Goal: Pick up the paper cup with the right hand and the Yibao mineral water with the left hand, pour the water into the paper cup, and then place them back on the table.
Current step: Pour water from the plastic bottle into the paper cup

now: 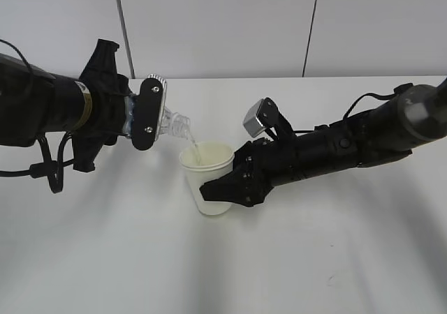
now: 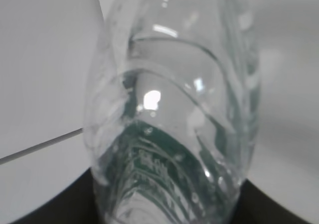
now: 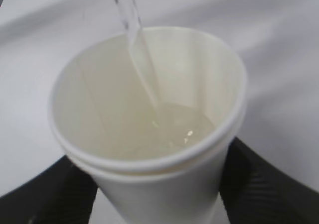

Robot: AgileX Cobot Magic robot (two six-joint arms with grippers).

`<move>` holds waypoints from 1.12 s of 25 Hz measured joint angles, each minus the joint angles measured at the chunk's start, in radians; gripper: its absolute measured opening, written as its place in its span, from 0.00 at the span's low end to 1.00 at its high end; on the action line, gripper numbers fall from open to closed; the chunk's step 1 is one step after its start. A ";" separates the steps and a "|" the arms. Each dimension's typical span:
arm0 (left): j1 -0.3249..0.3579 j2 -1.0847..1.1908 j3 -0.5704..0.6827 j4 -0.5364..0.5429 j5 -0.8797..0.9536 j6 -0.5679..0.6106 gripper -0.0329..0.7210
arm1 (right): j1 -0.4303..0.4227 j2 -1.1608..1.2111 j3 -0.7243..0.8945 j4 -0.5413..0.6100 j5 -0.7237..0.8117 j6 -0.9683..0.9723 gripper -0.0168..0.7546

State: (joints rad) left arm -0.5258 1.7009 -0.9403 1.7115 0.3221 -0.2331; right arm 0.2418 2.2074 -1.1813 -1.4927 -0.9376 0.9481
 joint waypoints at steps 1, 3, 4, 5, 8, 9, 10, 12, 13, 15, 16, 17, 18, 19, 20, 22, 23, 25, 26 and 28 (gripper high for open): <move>0.000 0.000 0.000 0.001 0.000 0.000 0.49 | 0.000 0.000 0.000 0.000 0.000 0.000 0.72; 0.000 0.000 0.000 0.002 0.000 0.000 0.49 | 0.000 0.000 0.000 0.000 0.001 0.000 0.72; 0.000 0.000 0.000 0.002 0.000 0.000 0.49 | 0.000 0.000 0.000 0.000 0.001 0.000 0.72; 0.000 0.000 0.000 0.002 0.000 0.000 0.49 | 0.000 0.000 0.000 0.000 0.001 0.000 0.72; 0.000 0.000 0.000 0.004 0.000 0.000 0.49 | 0.000 0.000 0.000 0.000 0.001 0.000 0.72; 0.000 0.000 0.000 0.004 0.000 0.000 0.49 | 0.000 0.000 0.000 0.000 0.001 0.000 0.72; 0.000 0.000 0.000 0.004 0.000 0.000 0.49 | 0.000 0.000 0.000 0.000 0.001 0.000 0.72; 0.000 0.000 0.000 0.005 0.000 0.000 0.49 | 0.000 0.000 0.000 0.000 0.001 0.000 0.72; 0.000 0.000 0.000 0.005 0.000 0.000 0.49 | 0.000 0.000 0.000 0.000 0.001 0.000 0.72; 0.000 0.000 0.000 0.006 0.000 0.000 0.49 | 0.000 0.000 0.000 0.000 0.001 0.000 0.72; 0.000 0.000 0.000 0.008 0.000 0.000 0.49 | 0.000 0.000 0.000 0.000 0.001 0.000 0.72; 0.000 0.000 0.000 0.013 0.001 0.000 0.49 | 0.000 0.000 0.000 0.000 0.001 0.000 0.72; 0.000 0.000 0.000 0.019 0.001 0.000 0.49 | 0.000 0.000 0.000 0.000 0.001 0.000 0.72; 0.000 0.000 0.000 0.027 0.001 0.000 0.49 | 0.000 0.000 0.000 0.000 0.001 0.000 0.72; 0.000 0.000 0.000 0.032 0.002 0.000 0.49 | 0.000 0.000 0.000 0.000 0.001 0.000 0.72; 0.000 0.000 0.000 0.040 0.002 0.000 0.49 | 0.000 0.000 0.000 0.000 0.001 0.000 0.72; 0.000 0.000 0.000 0.043 0.002 0.000 0.49 | 0.000 0.000 0.000 0.000 0.001 0.000 0.72; 0.000 0.000 0.000 0.043 0.002 0.000 0.49 | 0.000 0.000 0.000 0.000 0.001 0.000 0.72; 0.000 0.000 0.000 0.043 0.002 0.000 0.49 | 0.000 0.000 0.000 0.000 0.002 0.000 0.72; 0.000 0.000 0.000 0.043 0.002 0.000 0.49 | 0.000 0.000 0.000 0.000 0.002 0.000 0.72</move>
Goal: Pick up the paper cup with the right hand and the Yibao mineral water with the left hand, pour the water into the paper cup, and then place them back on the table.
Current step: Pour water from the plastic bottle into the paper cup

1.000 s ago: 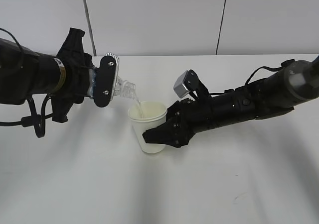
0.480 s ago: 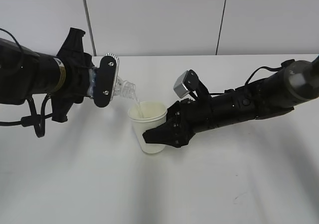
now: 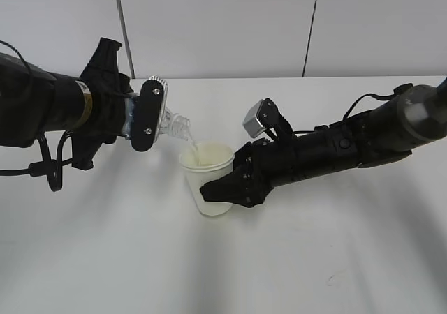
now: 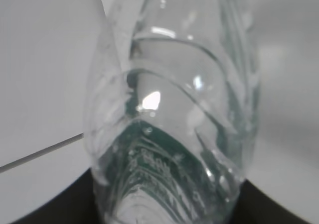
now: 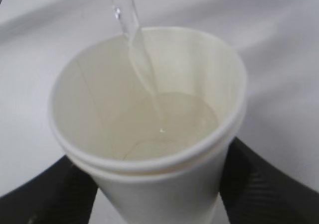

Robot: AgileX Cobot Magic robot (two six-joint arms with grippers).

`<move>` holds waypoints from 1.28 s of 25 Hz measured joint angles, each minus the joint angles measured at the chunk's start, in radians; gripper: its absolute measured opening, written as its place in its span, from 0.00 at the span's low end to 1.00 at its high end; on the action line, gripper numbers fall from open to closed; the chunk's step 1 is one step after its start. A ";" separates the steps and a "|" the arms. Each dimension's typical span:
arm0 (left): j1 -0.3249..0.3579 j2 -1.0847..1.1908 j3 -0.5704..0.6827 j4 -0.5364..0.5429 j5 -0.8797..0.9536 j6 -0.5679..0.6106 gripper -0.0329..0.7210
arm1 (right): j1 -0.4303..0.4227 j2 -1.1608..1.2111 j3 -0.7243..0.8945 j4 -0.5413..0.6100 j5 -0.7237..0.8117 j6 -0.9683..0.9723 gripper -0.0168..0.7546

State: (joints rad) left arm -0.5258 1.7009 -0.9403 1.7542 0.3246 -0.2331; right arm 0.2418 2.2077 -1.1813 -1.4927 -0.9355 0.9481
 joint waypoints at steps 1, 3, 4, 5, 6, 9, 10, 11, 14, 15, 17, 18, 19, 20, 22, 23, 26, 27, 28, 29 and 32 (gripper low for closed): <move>0.000 0.000 0.000 0.000 0.000 0.000 0.49 | 0.000 0.000 0.000 0.000 0.002 0.000 0.72; 0.000 0.000 0.000 0.000 0.000 -0.002 0.49 | 0.000 0.000 0.000 0.000 0.002 0.000 0.72; 0.000 0.000 0.000 0.000 0.000 -0.004 0.49 | 0.000 0.000 0.000 0.000 0.002 0.000 0.72; -0.001 0.000 0.000 0.000 0.000 -0.010 0.49 | 0.000 0.000 0.000 0.000 0.002 0.000 0.72; -0.005 0.000 0.000 0.000 0.000 -0.019 0.49 | 0.000 0.000 0.000 0.000 0.002 0.000 0.72; -0.023 0.000 0.000 0.000 0.001 -0.043 0.49 | 0.000 0.000 0.000 0.000 0.002 0.000 0.72; -0.028 0.000 0.000 0.000 0.001 -0.059 0.49 | 0.000 0.000 0.000 -0.002 0.002 0.000 0.72; -0.033 0.000 0.000 0.000 0.001 -0.070 0.49 | 0.000 0.000 0.000 -0.002 0.002 0.000 0.72; -0.037 0.001 0.000 0.000 0.001 -0.094 0.49 | 0.000 0.000 0.000 -0.002 0.002 0.000 0.72; -0.037 0.002 0.000 0.000 0.001 -0.104 0.49 | 0.000 0.000 0.000 -0.002 0.002 0.000 0.72; -0.037 0.009 0.000 -0.005 0.001 -0.121 0.49 | 0.000 0.000 0.000 -0.002 0.002 0.000 0.72; -0.037 0.012 0.000 -0.007 0.001 -0.134 0.49 | 0.000 0.000 0.000 -0.002 0.002 0.000 0.72; -0.037 0.012 0.000 -0.010 0.001 -0.154 0.49 | 0.000 0.000 0.000 -0.002 0.002 0.000 0.72; -0.037 0.012 0.000 -0.011 0.001 -0.177 0.49 | 0.000 0.000 0.000 -0.002 0.004 0.000 0.72; -0.037 0.012 -0.001 -0.012 0.001 -0.221 0.49 | 0.000 0.000 0.000 -0.002 0.004 0.000 0.72; -0.037 0.012 -0.001 -0.014 0.001 -0.246 0.49 | 0.000 0.000 0.000 -0.002 0.004 0.000 0.72; -0.037 0.012 -0.001 -0.020 0.001 -0.325 0.49 | 0.000 0.000 0.000 -0.002 0.004 0.000 0.72; -0.037 0.012 -0.001 -0.030 0.000 -0.348 0.49 | 0.000 0.000 0.000 -0.002 0.004 0.000 0.72; -0.037 0.012 -0.001 -0.043 -0.003 -0.362 0.49 | 0.000 0.000 0.000 -0.002 0.004 0.000 0.72; -0.037 0.012 -0.001 -0.063 -0.006 -0.380 0.49 | 0.000 0.000 0.000 -0.002 0.004 0.000 0.72; -0.037 0.012 -0.001 -0.139 -0.021 -0.421 0.49 | 0.000 0.000 0.000 -0.002 0.004 0.000 0.72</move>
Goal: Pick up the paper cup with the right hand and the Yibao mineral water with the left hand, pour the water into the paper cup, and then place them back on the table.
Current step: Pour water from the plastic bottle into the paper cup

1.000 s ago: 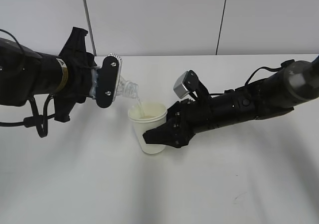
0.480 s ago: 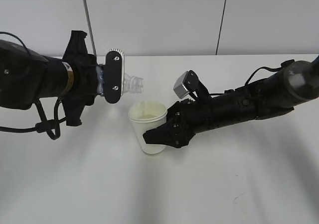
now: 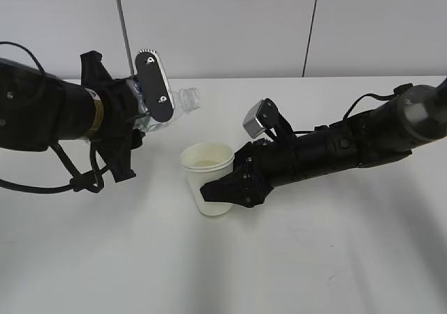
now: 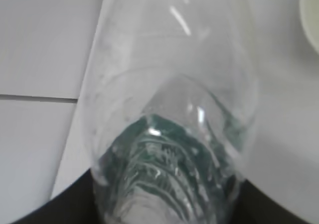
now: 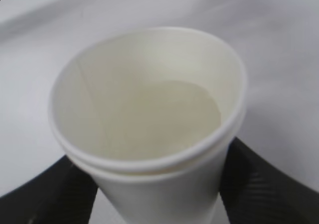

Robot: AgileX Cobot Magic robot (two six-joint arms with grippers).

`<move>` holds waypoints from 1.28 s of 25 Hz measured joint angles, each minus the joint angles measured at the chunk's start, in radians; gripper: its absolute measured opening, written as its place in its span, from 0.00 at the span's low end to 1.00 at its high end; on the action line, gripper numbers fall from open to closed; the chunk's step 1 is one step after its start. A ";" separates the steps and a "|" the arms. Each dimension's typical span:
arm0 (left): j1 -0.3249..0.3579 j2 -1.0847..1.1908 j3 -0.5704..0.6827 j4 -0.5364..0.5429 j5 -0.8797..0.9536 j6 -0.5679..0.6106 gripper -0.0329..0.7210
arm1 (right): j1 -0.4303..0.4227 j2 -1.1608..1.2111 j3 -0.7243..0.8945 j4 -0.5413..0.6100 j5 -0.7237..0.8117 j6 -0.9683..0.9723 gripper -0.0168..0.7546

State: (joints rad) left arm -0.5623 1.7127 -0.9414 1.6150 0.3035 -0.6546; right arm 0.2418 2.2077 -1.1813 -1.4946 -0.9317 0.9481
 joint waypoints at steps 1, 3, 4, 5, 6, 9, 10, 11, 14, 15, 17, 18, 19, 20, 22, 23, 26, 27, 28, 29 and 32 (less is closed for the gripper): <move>0.000 0.000 0.000 -0.027 -0.003 -0.012 0.49 | 0.000 0.000 0.000 0.000 0.000 0.000 0.72; 0.000 0.000 0.000 -0.085 -0.004 -0.022 0.49 | 0.000 0.000 0.000 0.007 0.000 0.000 0.72; 0.000 0.000 0.000 -0.109 -0.004 -0.024 0.49 | 0.000 0.000 0.000 0.012 0.000 0.000 0.72; 0.000 0.000 -0.001 -0.137 -0.004 -0.025 0.49 | 0.000 0.000 0.000 0.016 0.000 0.000 0.72; 0.000 0.000 -0.001 -0.165 -0.003 -0.026 0.49 | 0.000 0.000 0.000 0.018 0.000 0.000 0.72; 0.000 0.000 -0.001 -0.242 -0.001 -0.037 0.49 | 0.000 0.000 0.000 0.019 0.000 0.000 0.72; 0.000 0.000 -0.001 -0.261 0.000 -0.056 0.49 | 0.000 0.000 0.000 0.019 0.001 0.000 0.72; 0.000 0.000 -0.001 -0.273 0.000 -0.080 0.49 | 0.000 0.000 0.000 0.022 0.002 0.000 0.72; 0.000 0.000 -0.001 -0.307 0.003 -0.186 0.49 | 0.000 0.000 0.000 0.033 0.002 0.000 0.72; 0.000 0.000 -0.001 -0.312 0.003 -0.224 0.49 | 0.000 0.000 0.000 0.036 0.002 0.000 0.72; 0.006 0.000 -0.001 -0.329 0.004 -0.277 0.49 | 0.000 0.000 0.000 0.036 0.002 0.000 0.72; 0.009 0.000 -0.001 -0.341 0.002 -0.288 0.49 | 0.000 0.000 0.000 0.036 0.004 0.000 0.72; 0.017 0.000 -0.001 -0.361 -0.004 -0.293 0.49 | 0.000 0.000 0.000 0.037 0.005 0.000 0.72; 0.025 0.000 -0.001 -0.385 -0.012 -0.298 0.49 | 0.000 0.000 0.000 0.040 0.005 0.000 0.72; 0.041 0.000 -0.001 -0.433 -0.030 -0.305 0.49 | -0.002 0.000 0.000 0.047 0.005 0.000 0.72; 0.049 0.000 -0.001 -0.460 -0.042 -0.307 0.49 | -0.004 0.000 0.000 0.049 0.005 0.002 0.72; 0.077 0.000 -0.001 -0.521 -0.090 -0.311 0.49 | -0.007 0.000 0.000 0.054 0.009 0.004 0.72; 0.087 0.000 -0.001 -0.533 -0.112 -0.311 0.49 | -0.007 0.000 0.000 0.056 0.009 0.004 0.72; 0.095 0.000 -0.001 -0.546 -0.132 -0.311 0.49 | -0.007 0.000 0.000 0.058 0.009 0.004 0.72; 0.106 0.000 -0.001 -0.556 -0.150 -0.311 0.49 | -0.007 0.000 0.000 0.062 0.011 0.004 0.72; 0.140 0.005 -0.001 -0.586 -0.227 -0.311 0.49 | -0.007 0.000 0.000 0.069 0.013 0.004 0.72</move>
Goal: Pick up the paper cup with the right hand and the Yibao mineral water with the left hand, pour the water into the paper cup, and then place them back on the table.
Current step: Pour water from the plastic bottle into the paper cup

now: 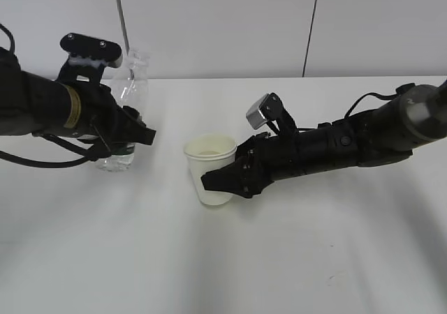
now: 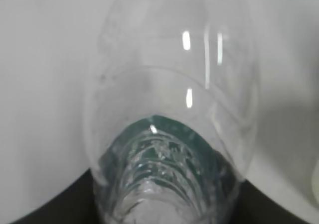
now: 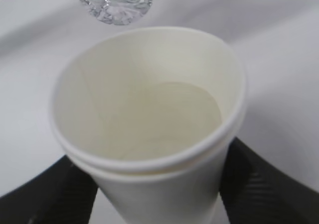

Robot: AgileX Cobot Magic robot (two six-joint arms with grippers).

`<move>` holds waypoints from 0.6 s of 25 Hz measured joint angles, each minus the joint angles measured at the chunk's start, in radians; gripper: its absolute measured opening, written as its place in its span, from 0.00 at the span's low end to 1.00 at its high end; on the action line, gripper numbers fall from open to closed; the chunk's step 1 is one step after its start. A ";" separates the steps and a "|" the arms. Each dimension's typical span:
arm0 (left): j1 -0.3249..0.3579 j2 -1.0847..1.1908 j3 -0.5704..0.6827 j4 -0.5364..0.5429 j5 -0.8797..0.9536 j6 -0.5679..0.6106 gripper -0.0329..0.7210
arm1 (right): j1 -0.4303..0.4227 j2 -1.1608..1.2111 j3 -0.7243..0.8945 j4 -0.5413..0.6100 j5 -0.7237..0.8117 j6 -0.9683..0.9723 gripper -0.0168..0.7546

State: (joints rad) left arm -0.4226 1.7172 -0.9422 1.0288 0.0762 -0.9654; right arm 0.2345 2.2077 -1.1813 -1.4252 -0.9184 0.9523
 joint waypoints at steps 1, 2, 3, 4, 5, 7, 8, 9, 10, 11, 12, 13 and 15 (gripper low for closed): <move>0.014 0.004 0.000 -0.009 -0.024 0.000 0.49 | 0.000 0.000 0.000 0.003 0.000 0.000 0.72; 0.028 0.009 0.000 -0.015 -0.053 0.000 0.49 | 0.000 0.000 0.000 0.005 0.000 0.002 0.72; 0.041 0.015 0.000 -0.017 -0.076 -0.001 0.49 | 0.000 0.000 0.000 0.007 0.000 0.002 0.72; 0.051 0.018 0.000 -0.019 -0.101 -0.001 0.49 | 0.000 0.000 0.000 0.011 0.000 0.002 0.72; 0.063 0.023 0.000 -0.019 -0.127 -0.001 0.49 | 0.000 0.000 0.000 0.019 0.000 0.002 0.72; 0.081 0.032 0.000 -0.019 -0.186 -0.001 0.49 | 0.000 0.000 0.000 0.029 0.002 0.002 0.72; 0.090 0.038 0.000 -0.018 -0.215 -0.001 0.49 | 0.000 0.000 0.000 0.033 0.002 0.002 0.72; 0.101 0.046 0.000 -0.017 -0.250 -0.001 0.49 | 0.000 0.000 0.000 0.036 0.002 0.002 0.72; 0.112 0.054 0.000 -0.014 -0.286 -0.001 0.49 | 0.000 0.000 0.000 0.038 0.002 0.002 0.72; 0.123 0.065 0.000 -0.013 -0.318 -0.001 0.49 | 0.000 0.000 0.000 0.042 0.002 0.002 0.72; 0.136 0.076 0.000 -0.011 -0.355 -0.001 0.49 | 0.000 0.000 0.000 0.044 0.002 0.002 0.72; 0.150 0.089 0.000 -0.009 -0.392 -0.001 0.49 | 0.000 0.000 0.000 0.044 0.002 0.002 0.72; 0.176 0.114 0.000 -0.005 -0.452 0.002 0.49 | 0.000 0.000 0.000 0.046 0.011 0.002 0.72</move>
State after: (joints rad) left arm -0.2467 1.8316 -0.9422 1.0242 -0.3762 -0.9634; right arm 0.2345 2.2077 -1.1813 -1.3791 -0.9078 0.9543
